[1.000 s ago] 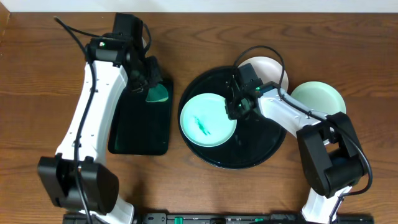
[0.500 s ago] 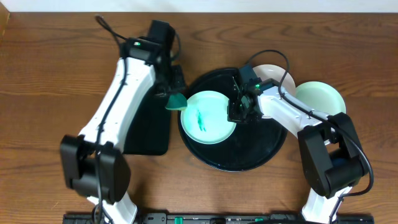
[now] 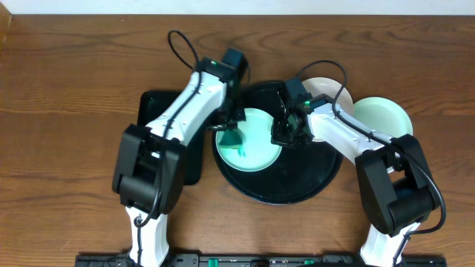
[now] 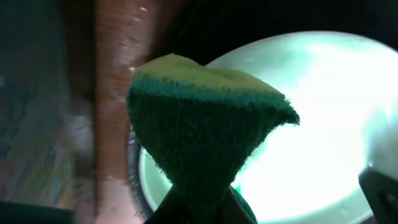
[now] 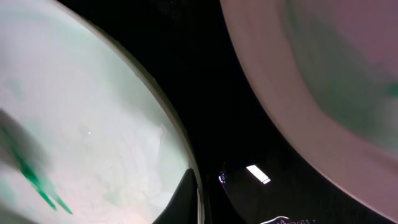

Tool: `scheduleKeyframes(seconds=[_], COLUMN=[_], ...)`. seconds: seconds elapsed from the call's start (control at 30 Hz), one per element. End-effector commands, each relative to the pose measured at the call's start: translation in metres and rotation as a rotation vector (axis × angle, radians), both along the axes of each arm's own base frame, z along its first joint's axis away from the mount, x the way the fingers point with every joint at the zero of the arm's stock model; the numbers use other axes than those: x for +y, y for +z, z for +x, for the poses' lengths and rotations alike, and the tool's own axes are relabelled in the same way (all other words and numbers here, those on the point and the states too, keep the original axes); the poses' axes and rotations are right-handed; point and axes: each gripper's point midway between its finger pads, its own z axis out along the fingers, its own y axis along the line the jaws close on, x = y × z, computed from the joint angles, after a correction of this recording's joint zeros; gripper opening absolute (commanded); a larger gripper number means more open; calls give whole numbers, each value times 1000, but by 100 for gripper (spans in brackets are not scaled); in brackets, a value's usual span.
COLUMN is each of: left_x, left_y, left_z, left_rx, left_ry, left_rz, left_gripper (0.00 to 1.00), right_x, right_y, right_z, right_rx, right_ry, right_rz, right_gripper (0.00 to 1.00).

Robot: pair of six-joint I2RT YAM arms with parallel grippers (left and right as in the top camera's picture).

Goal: Clean dirty plates on tray and stack at the side

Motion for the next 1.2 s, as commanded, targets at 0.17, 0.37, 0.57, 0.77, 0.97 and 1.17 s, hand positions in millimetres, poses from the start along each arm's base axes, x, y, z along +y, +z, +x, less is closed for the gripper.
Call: scheduleKeyframes(seconds=[0.17, 0.37, 0.57, 0.77, 0.97, 1.17], left_x=[0, -42, -92, -63, 18, 33], left_y=[-58, -62, -40, -56, -54, -43], left_z=[-28, -56, -51, -28, -4, -6], left_rx=[30, 156, 95, 8, -67, -72], left_ry=[241, 11, -256, -195, 62, 99], left_rz=[69, -207, -535, -342, 94, 173], left_gripper=[7, 7, 7, 7, 7, 7], right_x=[-19, -19, -17, -17, -17, -17], right_y=[-22, -22, -22, -22, -22, -22], right_z=[-10, -10, -8, -8, -8, -8], right_rx=[35, 34, 28, 28, 28, 28], right_ry=[-30, -30, -30, -30, -30, -30], right_rz=[-99, -98, -86, -86, -86, -87], right_gripper=[1, 1, 1, 1, 1, 1])
